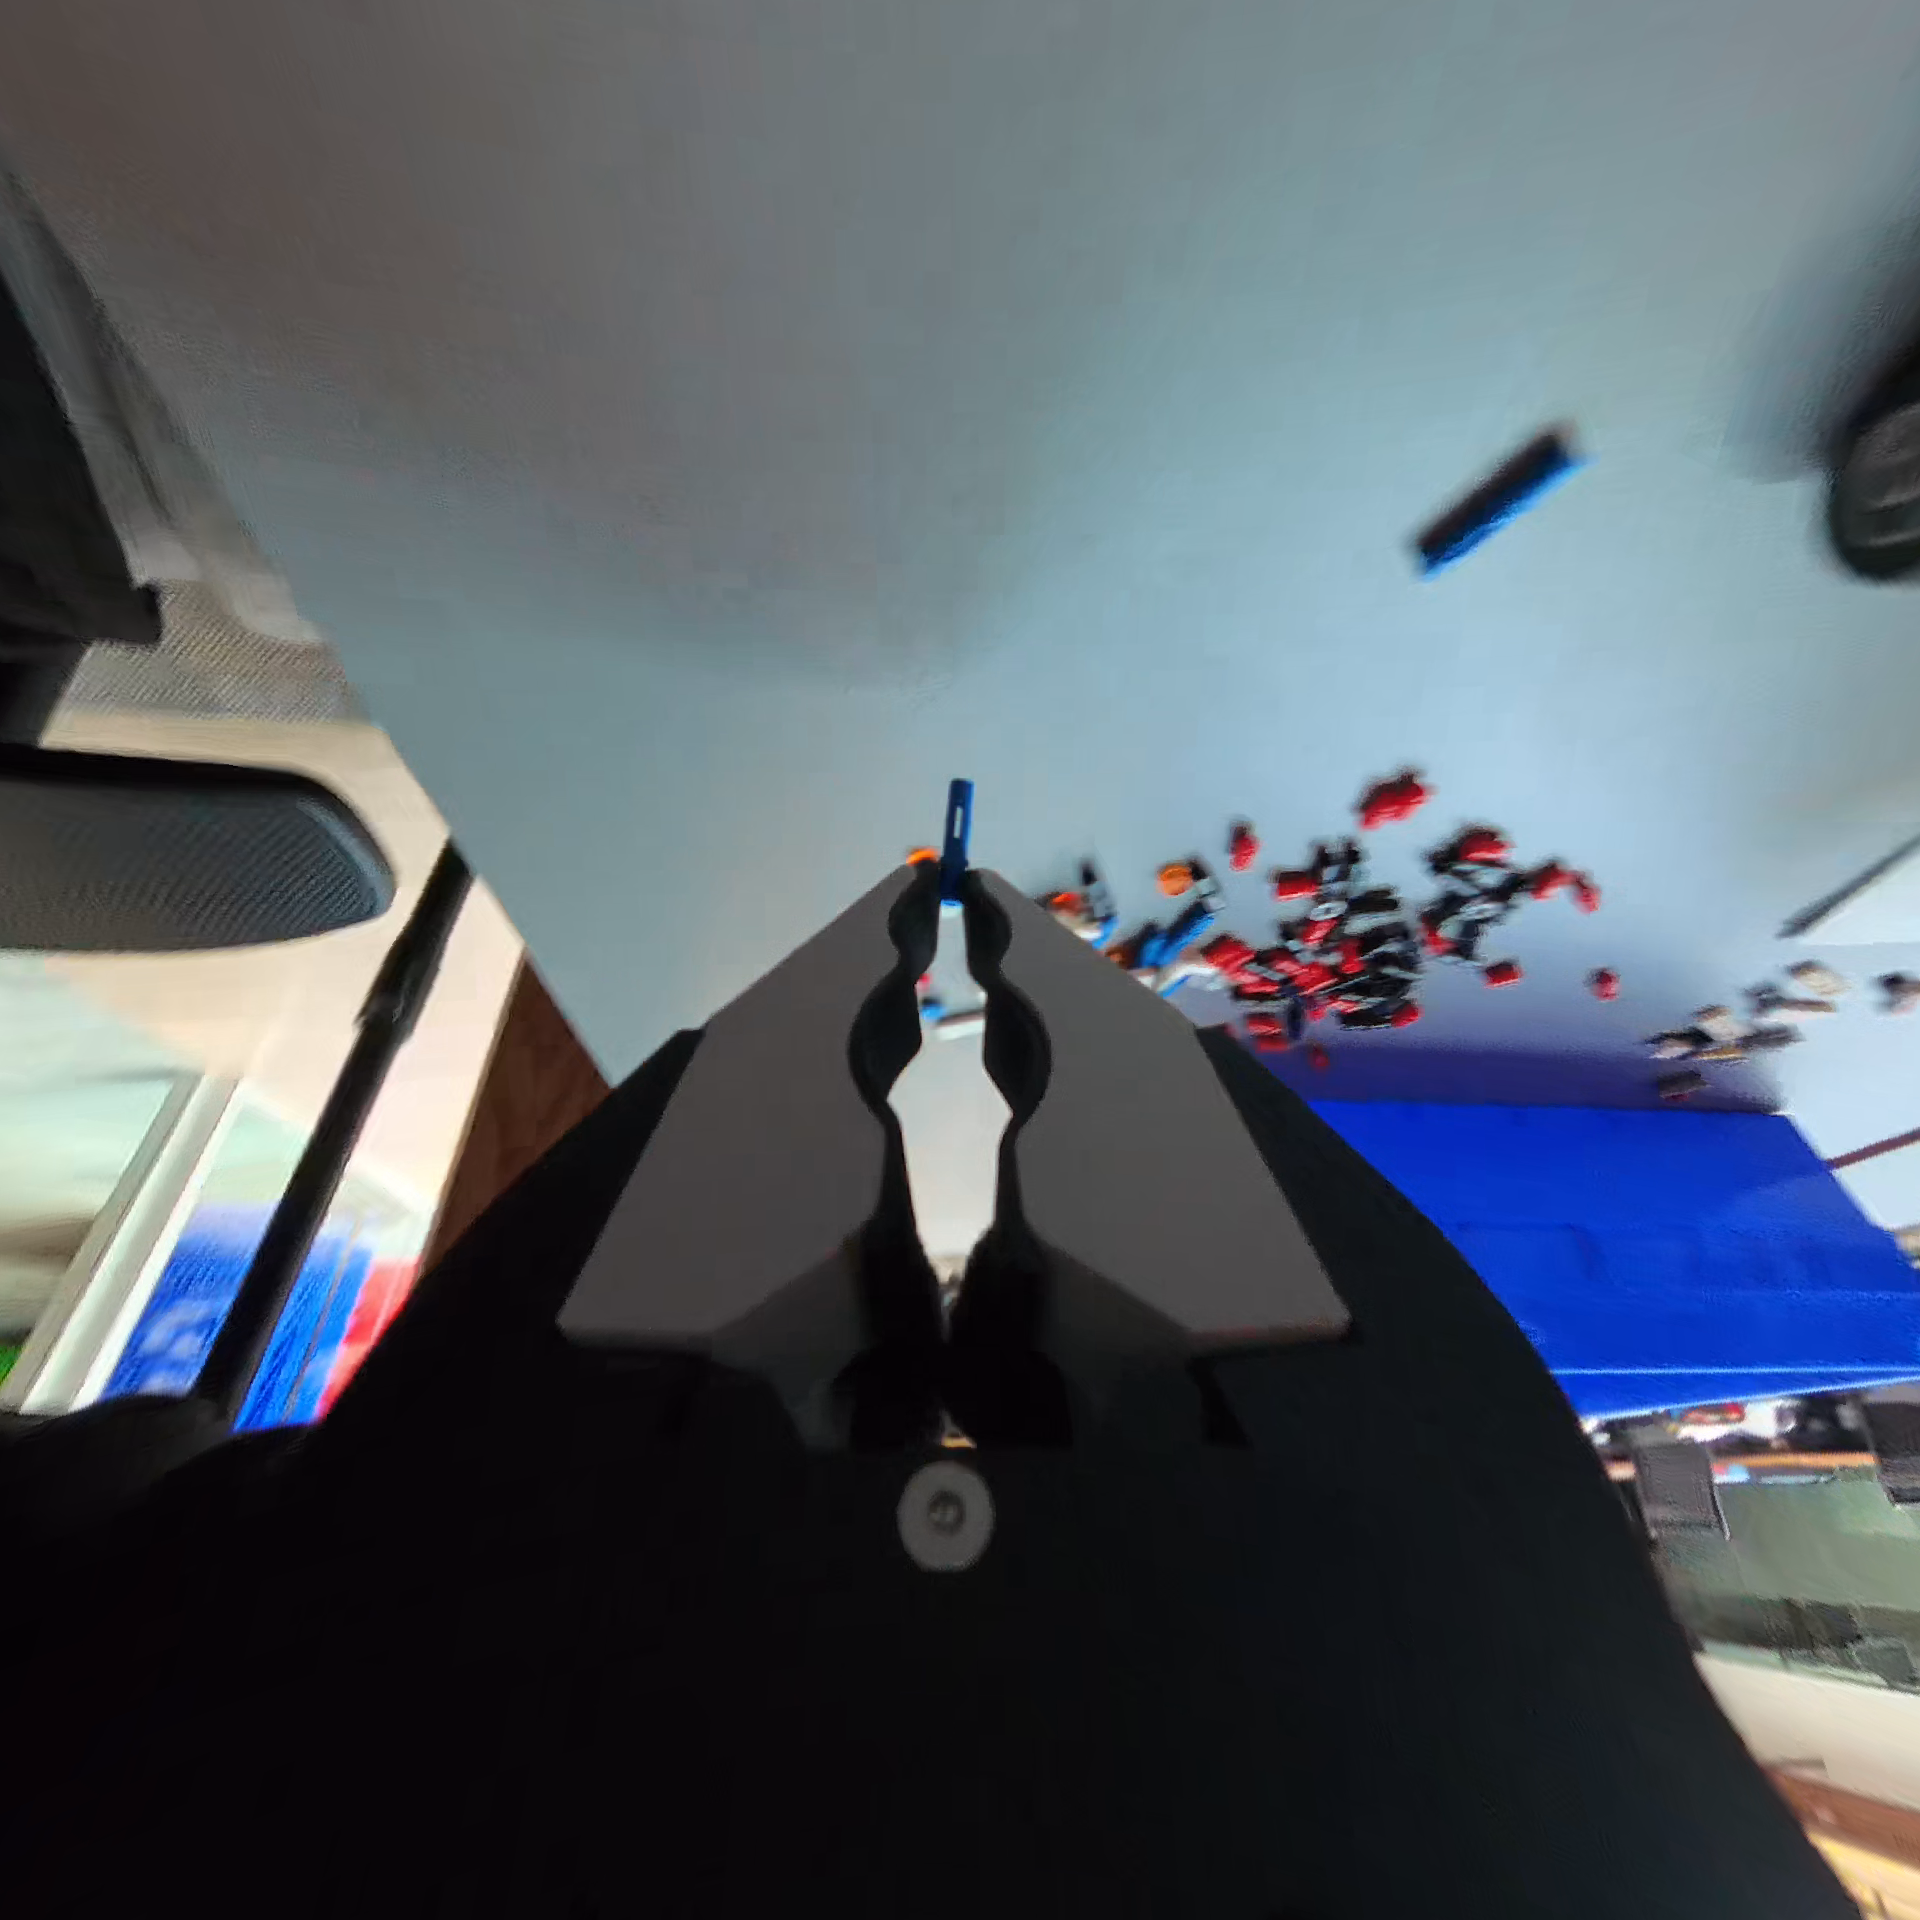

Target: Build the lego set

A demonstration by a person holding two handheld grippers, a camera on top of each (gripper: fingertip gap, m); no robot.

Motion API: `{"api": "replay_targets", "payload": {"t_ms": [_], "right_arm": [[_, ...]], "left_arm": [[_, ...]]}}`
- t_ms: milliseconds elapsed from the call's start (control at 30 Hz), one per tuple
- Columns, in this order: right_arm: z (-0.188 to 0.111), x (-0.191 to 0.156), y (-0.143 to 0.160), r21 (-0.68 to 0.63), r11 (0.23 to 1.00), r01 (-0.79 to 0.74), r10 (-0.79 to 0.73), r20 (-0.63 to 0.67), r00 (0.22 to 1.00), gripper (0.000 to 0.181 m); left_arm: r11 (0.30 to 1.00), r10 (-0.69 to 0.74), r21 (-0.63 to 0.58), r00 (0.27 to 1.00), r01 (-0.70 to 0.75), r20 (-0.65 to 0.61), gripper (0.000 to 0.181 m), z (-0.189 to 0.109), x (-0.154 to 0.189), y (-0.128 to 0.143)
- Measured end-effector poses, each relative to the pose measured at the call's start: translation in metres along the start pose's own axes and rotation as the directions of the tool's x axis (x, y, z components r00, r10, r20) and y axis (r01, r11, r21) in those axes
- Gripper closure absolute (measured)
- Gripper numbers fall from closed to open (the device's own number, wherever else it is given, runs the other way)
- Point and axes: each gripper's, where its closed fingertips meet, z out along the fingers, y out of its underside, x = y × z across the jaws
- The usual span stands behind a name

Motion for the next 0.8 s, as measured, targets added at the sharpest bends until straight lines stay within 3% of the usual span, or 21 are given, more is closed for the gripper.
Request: {"api": "replay_targets", "payload": {"t_ms": [33,100,167,200,267,333,400,433,500,633,800], "right_arm": [[-0.007,0.013,-0.01,0.101,0.995,0.001,0.005,-0.06,0.998,0.178],[-0.02,0.026,-0.035,0.358,0.934,-0.01,0.041,-0.08,0.996,0.178],[-0.037,0.035,-0.06,0.638,0.769,-0.036,0.093,-0.056,0.994,0.178],[-0.051,0.034,-0.071,0.769,0.636,-0.065,0.112,-0.008,0.994,0.178],[-0.091,0.026,-0.084,0.946,0.28,-0.165,0.11,0.14,0.984,0.178],[-0.126,0.018,-0.085,0.97,-0.061,-0.235,0.074,0.24,0.968,0.178],[-0.138,0.018,-0.082,0.925,-0.273,-0.265,0.099,0.3,0.949,0.178],[-0.138,0.015,-0.085,0.903,-0.323,-0.282,0.096,0.327,0.94,0.178],[-0.132,0.013,-0.097,0.891,-0.342,-0.299,0.133,0.36,0.923,0.178],[-0.119,0.023,-0.111,0.913,-0.311,-0.264,0.279,0.353,0.893,0.178],[-0.109,0.027,-0.119,0.925,-0.259,-0.278,0.332,0.356,0.873,0.178]], "left_arm": [[1.0,-0.016,0.01,1.0,0.016,0.0,0.176,-0.001,-0.002,-0.002],[0.999,-0.038,0.023,0.999,0.037,0.003,0.176,-0.003,-0.004,-0.003],[0.999,-0.038,0.023,0.999,0.038,0.001,0.176,-0.003,-0.004,-0.003],[0.999,-0.032,0.017,0.999,0.032,0.0,0.176,-0.003,-0.004,-0.003],[1.0,-0.01,-0.001,1.0,0.01,-0.007,0.176,-0.001,0.0,0.0],[1.0,0.017,-0.018,1.0,-0.017,-0.015,0.175,0.001,0.004,0.002],[0.999,0.035,-0.031,0.999,-0.036,-0.031,0.175,0.003,0.008,0.005],[0.998,0.044,-0.034,0.998,-0.045,-0.037,0.175,0.003,0.009,0.005],[0.997,0.058,-0.04,0.997,-0.06,-0.049,0.175,0.005,0.013,0.007],[0.996,0.07,-0.045,0.996,-0.073,-0.059,0.175,0.006,0.015,0.008],[0.996,0.073,-0.049,0.994,-0.077,-0.079,0.175,0.006,0.019,0.009]]}}
